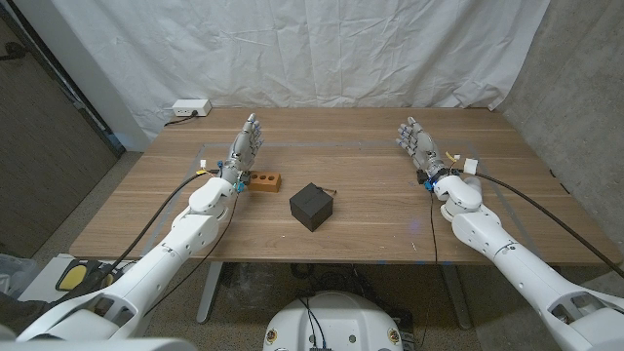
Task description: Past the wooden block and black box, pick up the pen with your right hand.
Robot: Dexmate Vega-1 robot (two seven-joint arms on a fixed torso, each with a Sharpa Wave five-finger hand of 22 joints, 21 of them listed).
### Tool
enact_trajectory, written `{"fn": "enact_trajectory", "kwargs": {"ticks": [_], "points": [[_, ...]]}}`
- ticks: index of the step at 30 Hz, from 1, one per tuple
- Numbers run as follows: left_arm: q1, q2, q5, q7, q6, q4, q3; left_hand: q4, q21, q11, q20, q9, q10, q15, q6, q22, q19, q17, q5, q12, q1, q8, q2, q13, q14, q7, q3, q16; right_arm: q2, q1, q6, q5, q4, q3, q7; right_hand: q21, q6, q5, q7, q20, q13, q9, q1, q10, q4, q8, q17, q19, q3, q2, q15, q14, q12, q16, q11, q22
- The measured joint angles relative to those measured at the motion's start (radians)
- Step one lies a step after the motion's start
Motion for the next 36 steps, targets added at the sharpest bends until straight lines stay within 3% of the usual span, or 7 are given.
{"fn": "enact_trajectory", "kwargs": {"ticks": [16, 36], "points": [[0.021, 0.012, -0.009, 0.009, 0.005, -0.041, -0.006, -0.004, 0.0, 0.0, -0.005, 0.0, 0.0, 0.0, -0.005, 0.0, -0.005, 0.0, 0.008, 0.0, 0.004, 0.0, 0.004, 0.0, 0.0, 0.005, 0.004, 0.0, -0.006, -0.01, 0.008, -0.003, -0.02, -0.002, 0.0, 0.0, 0.012, 0.0, -0.006, 0.004, 0.001, 0.0, 0.018, 0.01, -0.011, 0.0, 0.0, 0.003, 0.011, 0.018, 0.005, 0.006, 0.0, 0.0, 0.0, 0.0], [0.036, 0.033, -0.01, 0.011, 0.023, -0.084, -0.01, -0.004, 0.0, 0.0, -0.005, 0.0, 0.0, 0.0, -0.005, 0.0, -0.005, 0.0, 0.008, 0.0, 0.017, 0.0, 0.017, 0.0, 0.0, 0.005, 0.004, 0.0, -0.037, -0.033, 0.029, -0.019, -0.083, 0.002, 0.018, 0.0, 0.067, 0.0, -0.014, -0.003, 0.001, 0.005, 0.05, 0.03, -0.028, 0.017, 0.0, 0.01, 0.028, 0.032, 0.0, 0.021, 0.0, 0.0, 0.002, 0.0]]}}
